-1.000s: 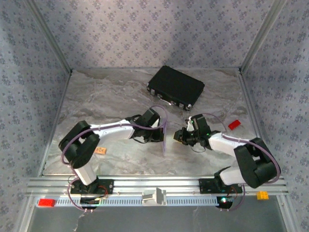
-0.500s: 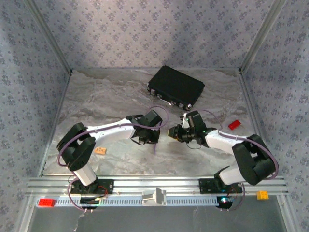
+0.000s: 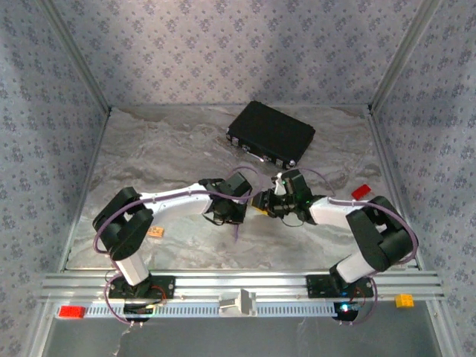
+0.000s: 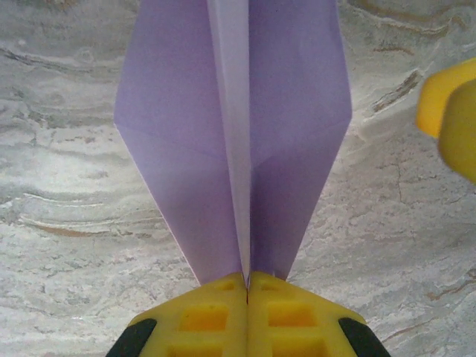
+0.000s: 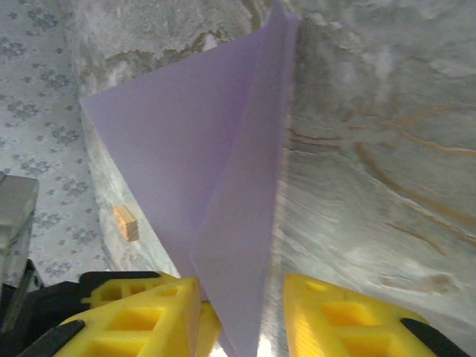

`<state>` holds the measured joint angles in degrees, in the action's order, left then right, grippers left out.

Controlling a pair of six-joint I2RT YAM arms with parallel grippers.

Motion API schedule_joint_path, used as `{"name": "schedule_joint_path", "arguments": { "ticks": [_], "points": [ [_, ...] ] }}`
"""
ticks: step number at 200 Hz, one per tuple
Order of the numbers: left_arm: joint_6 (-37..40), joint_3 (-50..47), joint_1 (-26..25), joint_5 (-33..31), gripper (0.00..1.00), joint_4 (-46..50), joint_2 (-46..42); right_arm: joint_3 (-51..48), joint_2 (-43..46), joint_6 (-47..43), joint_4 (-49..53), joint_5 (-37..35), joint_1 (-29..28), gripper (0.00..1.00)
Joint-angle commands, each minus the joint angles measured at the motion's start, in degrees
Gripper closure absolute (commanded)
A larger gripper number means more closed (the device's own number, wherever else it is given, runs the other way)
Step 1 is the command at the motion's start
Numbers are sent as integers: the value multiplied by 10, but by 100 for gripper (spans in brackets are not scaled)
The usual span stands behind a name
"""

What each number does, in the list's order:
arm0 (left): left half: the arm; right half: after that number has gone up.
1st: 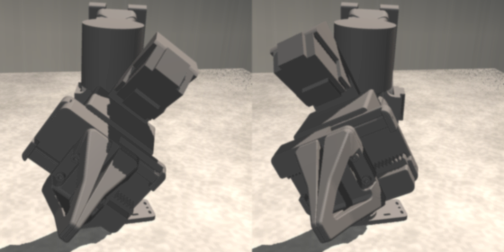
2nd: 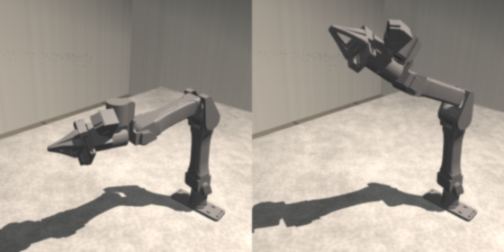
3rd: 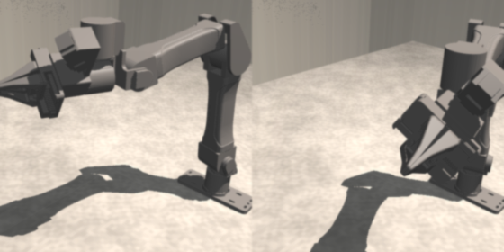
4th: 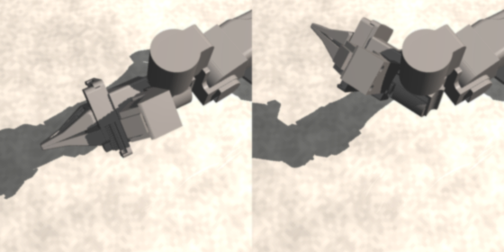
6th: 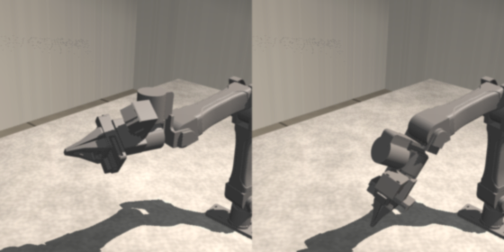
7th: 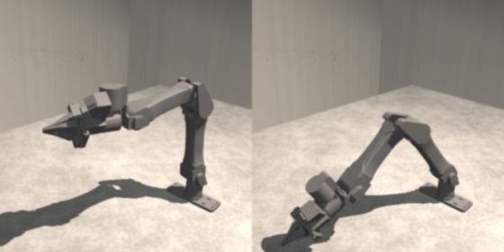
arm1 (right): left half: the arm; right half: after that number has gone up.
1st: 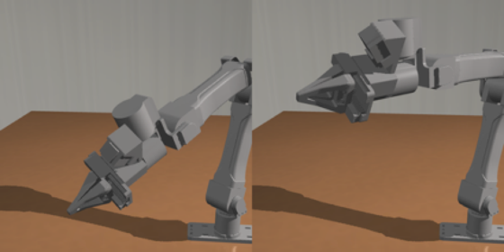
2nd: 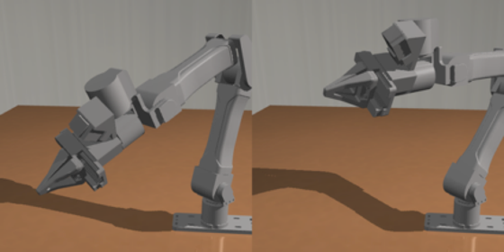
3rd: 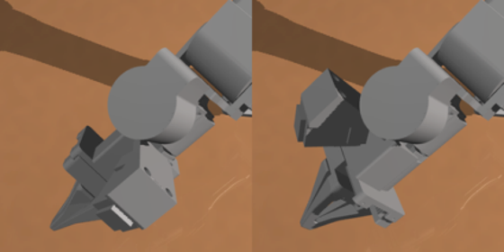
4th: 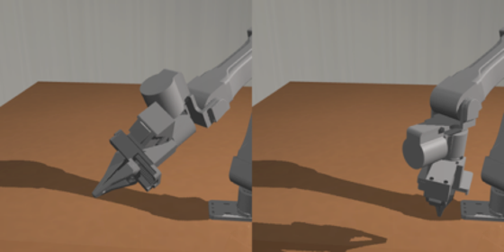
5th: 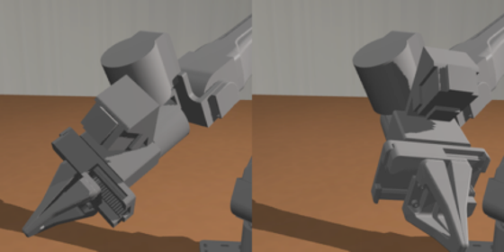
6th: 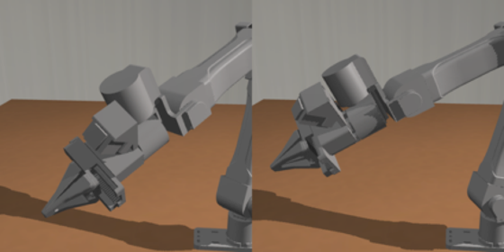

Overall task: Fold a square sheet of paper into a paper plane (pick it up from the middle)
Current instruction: Move a paper plane to the center of the table.

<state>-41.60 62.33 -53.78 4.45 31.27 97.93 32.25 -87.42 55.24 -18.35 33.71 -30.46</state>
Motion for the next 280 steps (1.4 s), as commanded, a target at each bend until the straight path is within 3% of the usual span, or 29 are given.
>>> {"name": "schedule_joint_path", "arguments": {
  "ticks": [1,50,145,280],
  "points": [
    [9,6,-4,3,96,-2,3,24,-25,34,-56,21,-5,63],
    [7,5,-4,4,96,-5,3,54,-61,18,-18,16,-16,59],
    [5,2,-5,-1,95,-7,4,44,-67,-30,64,-12,-11,72],
    [6,-5,-5,-1,94,-17,4,42,-62,-34,68,-9,-5,78]
  ]
}}
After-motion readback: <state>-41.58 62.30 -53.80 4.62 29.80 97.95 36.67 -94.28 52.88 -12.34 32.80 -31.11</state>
